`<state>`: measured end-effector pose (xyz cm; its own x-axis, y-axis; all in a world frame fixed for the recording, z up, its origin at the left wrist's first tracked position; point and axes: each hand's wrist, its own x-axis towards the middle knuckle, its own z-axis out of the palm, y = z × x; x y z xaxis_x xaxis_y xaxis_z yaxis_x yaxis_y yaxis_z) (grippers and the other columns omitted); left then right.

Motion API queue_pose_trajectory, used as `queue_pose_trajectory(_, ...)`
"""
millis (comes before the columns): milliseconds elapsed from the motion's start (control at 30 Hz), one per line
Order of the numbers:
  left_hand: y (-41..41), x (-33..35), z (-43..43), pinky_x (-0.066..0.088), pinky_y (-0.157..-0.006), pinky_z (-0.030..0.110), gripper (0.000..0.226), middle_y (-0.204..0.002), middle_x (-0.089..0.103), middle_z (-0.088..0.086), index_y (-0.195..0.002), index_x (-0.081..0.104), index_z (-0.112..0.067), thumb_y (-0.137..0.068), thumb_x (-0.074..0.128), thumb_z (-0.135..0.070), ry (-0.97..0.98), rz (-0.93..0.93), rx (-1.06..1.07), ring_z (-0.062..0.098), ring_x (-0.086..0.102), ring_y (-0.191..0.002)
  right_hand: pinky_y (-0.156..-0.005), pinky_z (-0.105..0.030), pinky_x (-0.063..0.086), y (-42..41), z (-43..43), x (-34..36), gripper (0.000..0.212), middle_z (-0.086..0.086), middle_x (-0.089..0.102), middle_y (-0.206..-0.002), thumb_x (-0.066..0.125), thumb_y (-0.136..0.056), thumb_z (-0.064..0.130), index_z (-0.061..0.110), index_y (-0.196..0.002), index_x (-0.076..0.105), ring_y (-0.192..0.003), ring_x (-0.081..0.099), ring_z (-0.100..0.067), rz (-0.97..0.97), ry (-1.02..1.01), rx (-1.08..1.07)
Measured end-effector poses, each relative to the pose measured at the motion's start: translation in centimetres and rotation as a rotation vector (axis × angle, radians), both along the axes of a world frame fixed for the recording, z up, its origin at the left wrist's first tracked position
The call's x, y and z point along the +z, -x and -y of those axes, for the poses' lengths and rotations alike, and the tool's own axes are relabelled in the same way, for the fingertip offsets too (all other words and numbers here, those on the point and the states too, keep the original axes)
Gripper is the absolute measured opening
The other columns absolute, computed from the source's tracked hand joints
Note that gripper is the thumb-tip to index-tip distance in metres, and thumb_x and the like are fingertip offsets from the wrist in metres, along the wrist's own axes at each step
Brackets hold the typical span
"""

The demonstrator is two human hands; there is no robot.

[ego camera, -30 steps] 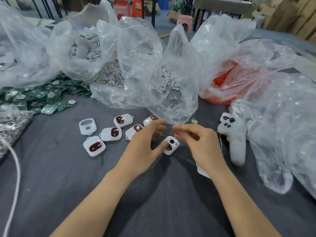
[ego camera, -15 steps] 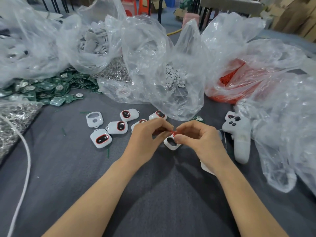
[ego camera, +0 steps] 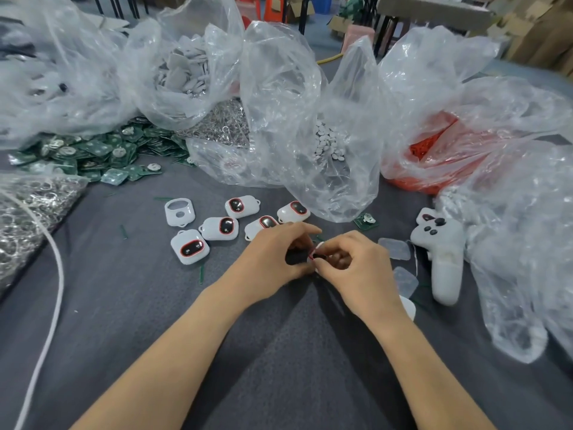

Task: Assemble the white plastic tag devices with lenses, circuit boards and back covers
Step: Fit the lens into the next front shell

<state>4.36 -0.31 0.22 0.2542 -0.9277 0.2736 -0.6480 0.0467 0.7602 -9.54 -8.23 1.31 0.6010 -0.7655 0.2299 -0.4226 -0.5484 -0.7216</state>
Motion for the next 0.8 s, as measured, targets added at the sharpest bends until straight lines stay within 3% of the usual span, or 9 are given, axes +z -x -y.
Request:
queue_pose_trajectory(167,0.25,-0.11,0.19,0.047,-0.087,0.032,0.034,-0.102,0.066,0.002,-0.113,0.067,-0.013,-0.080,0.076,-0.017,-0.015,0.044,-0.035,0.015,0.060,-0.096,-0.065,-0.015,0.047,0.17,0.00,0.23,0.015,0.004,0.065,-0.081,0.080,-0.071,0.009,0.016,-0.083,0.072,-0.068,0.059,-0.007,0.015,-0.013,-0.006)
queue_pose_trajectory(367,0.21,-0.09,0.24,0.047,-0.086,0.034,0.032,-0.100,0.066,0.003,-0.109,0.069,-0.011,-0.078,0.078,-0.017,-0.013,0.043,-0.021,0.016,0.060,-0.095,-0.067,-0.009,0.044,0.76,0.38,0.39,0.026,0.005,0.065,-0.086,0.078,-0.072,0.009,0.020,-0.096,0.076,-0.068,0.058,-0.001,-0.019,0.021,-0.007)
queue_pose_trajectory(467,0.20,-0.04,0.23,0.047,-0.087,0.034,0.031,-0.100,0.067,0.004,-0.107,0.070,-0.011,-0.078,0.078,-0.016,-0.013,0.041,-0.015,0.017,0.060,-0.095,-0.067,-0.007,0.042,0.54,0.40,0.30,0.023,0.005,0.063,-0.084,0.078,-0.073,0.009,0.021,-0.092,0.077,-0.067,0.057,0.001,-0.034,0.042,-0.006)
queue_pose_trajectory(567,0.23,-0.06,0.22,0.047,-0.087,0.028,0.029,-0.102,0.066,0.003,-0.105,0.070,-0.011,-0.078,0.078,-0.015,-0.012,0.041,-0.004,0.015,0.060,-0.095,-0.066,-0.005,0.043,0.52,0.49,0.21,0.020,0.005,0.063,-0.085,0.079,-0.073,0.011,0.021,-0.090,0.077,-0.068,0.058,0.002,-0.040,0.024,-0.005)
queue_pose_trajectory(700,0.02,-0.23,0.30,0.038,-0.085,0.006,0.025,-0.123,0.059,0.002,-0.100,0.073,-0.010,-0.077,0.079,-0.016,-0.019,0.027,0.039,0.006,0.054,-0.100,-0.064,-0.006,0.044,0.41,0.43,-0.01,0.017,0.004,0.064,-0.084,0.079,-0.074,0.011,0.020,-0.088,0.076,-0.071,0.058,0.004,-0.038,0.005,0.000)
queue_pose_trajectory(800,-0.05,-0.25,0.34,0.038,-0.083,0.006,0.023,-0.122,0.060,0.003,-0.098,0.074,-0.009,-0.077,0.079,-0.015,-0.026,0.008,0.039,0.003,0.052,-0.097,-0.064,-0.007,0.043,0.34,0.44,-0.04,0.017,0.004,0.064,-0.084,0.079,-0.073,0.010,0.019,-0.087,0.076,-0.070,0.058,0.003,-0.037,0.009,0.002)
